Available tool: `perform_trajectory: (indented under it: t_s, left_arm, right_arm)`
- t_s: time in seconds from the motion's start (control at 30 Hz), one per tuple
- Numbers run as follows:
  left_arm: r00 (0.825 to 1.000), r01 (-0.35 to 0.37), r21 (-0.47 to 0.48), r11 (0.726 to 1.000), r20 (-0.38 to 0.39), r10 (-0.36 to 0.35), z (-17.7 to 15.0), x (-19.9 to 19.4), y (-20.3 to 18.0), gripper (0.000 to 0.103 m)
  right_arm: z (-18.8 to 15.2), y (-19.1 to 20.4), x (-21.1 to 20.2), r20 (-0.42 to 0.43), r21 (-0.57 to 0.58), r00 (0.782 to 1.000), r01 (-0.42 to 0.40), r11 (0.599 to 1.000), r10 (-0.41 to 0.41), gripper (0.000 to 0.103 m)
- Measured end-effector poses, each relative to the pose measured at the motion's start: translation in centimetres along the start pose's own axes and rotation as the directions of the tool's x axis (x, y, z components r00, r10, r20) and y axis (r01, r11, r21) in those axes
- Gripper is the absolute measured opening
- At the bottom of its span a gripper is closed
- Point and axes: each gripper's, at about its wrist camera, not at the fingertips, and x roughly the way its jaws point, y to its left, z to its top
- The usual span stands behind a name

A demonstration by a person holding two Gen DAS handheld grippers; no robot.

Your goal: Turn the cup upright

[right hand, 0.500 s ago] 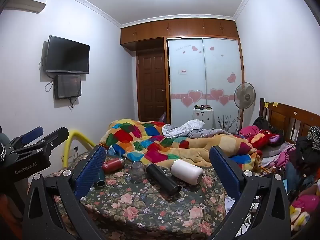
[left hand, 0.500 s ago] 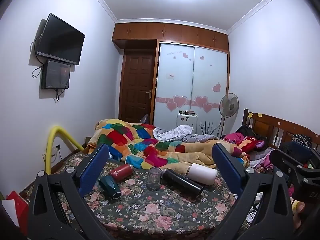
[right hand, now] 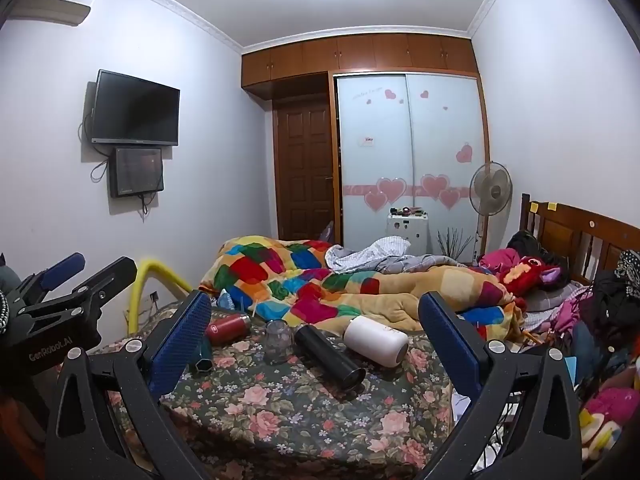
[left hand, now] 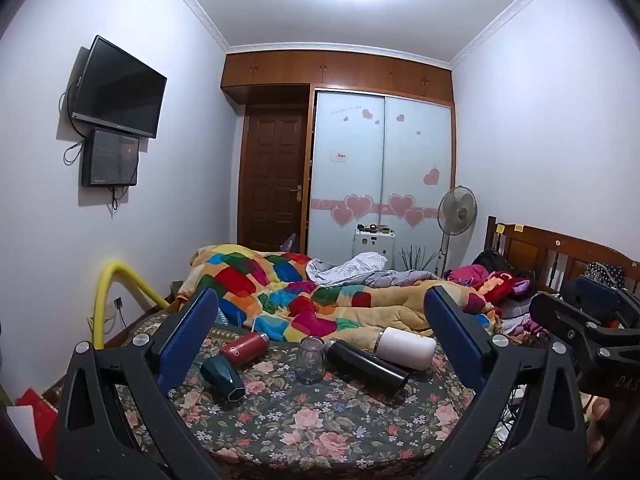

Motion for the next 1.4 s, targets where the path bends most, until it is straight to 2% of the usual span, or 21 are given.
perform_trajectory:
  t_s: [0.5, 1.4]
  left_arm:
    - [1.000, 0.010, -0.011, 1.000, -0.012, -0.010, -0.2, 0.1, 0.2, 0.103]
    - [1.000, 0.007, -0.019, 1.000, -0.026, -0.007, -0.5, 0.4, 0.5, 0.103]
  right_arm:
    - [-1.1, 0.3, 0.4, -0.008, 0.001, 1.000, -0.004, 1.000, 0.004, 0.103]
    - [-0.4, 1.0, 0.1, -0.009, -0.005, 1.000, -0.016, 1.000, 0.016, 0.103]
